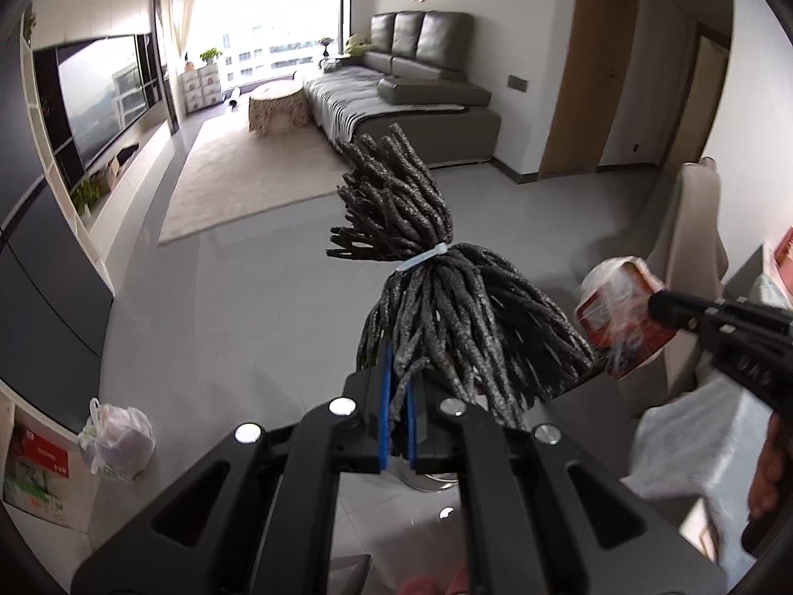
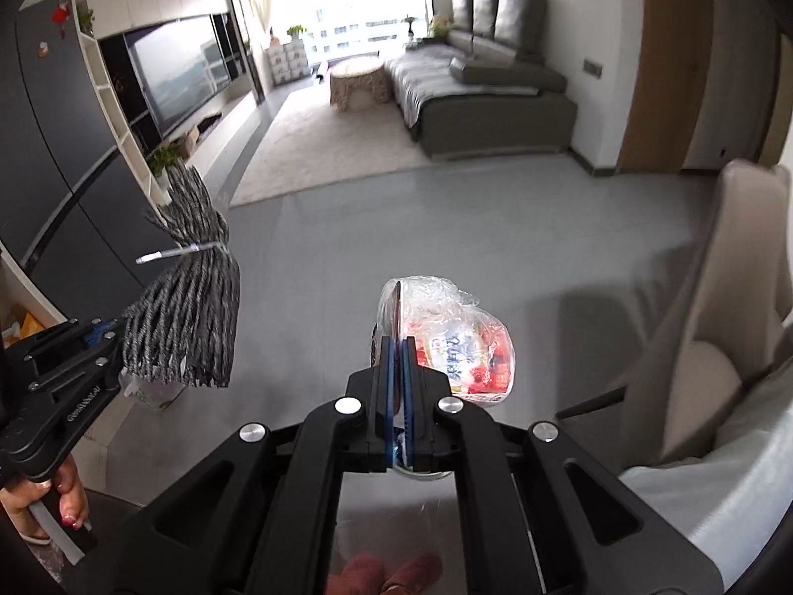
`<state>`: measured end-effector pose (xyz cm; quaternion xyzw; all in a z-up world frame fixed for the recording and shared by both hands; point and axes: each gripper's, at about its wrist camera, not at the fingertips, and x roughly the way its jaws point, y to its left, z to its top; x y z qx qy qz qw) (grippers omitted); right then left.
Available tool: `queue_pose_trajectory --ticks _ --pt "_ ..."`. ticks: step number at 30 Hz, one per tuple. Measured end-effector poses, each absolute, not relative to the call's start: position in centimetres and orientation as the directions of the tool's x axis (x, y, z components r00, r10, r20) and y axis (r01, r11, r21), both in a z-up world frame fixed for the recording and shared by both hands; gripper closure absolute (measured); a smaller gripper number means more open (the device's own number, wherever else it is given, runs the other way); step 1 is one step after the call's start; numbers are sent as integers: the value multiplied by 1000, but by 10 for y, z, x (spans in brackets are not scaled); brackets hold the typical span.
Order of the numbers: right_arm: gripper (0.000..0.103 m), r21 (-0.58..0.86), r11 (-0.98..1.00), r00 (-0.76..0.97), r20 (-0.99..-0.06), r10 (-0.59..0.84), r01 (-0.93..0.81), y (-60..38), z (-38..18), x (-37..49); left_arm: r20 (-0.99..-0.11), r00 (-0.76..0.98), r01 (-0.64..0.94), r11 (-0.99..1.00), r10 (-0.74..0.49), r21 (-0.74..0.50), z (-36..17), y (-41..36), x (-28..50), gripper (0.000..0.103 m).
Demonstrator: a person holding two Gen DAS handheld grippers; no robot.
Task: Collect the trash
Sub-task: 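Carry the black tassel and snack bag with both tools over the metal bin, then open the right tool dropping the snack bag while the left tool drops the tassel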
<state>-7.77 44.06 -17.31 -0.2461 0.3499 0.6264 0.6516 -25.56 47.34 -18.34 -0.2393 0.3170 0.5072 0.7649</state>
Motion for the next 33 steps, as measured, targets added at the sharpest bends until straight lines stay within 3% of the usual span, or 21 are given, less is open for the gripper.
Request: queue_pose_trajectory --ticks 16,19,22,33 --pt "100 182 287 -29 -885 465 -940 532 -443 -95 -821 343 -855 513 456 -72 -403 559 -241 98" --pt "96 177 308 -17 -889 458 -935 533 -462 -94 -836 347 -841 535 426 -77 -433 562 -234 98" --pt "66 154 345 22 -889 457 -926 530 -467 -90 -845 355 -827 555 399 -85 -448 561 -226 98" --pt "64 88 425 135 -874 467 -901 517 -447 -70 -853 396 -758 645 340 -95 -466 565 -193 98"
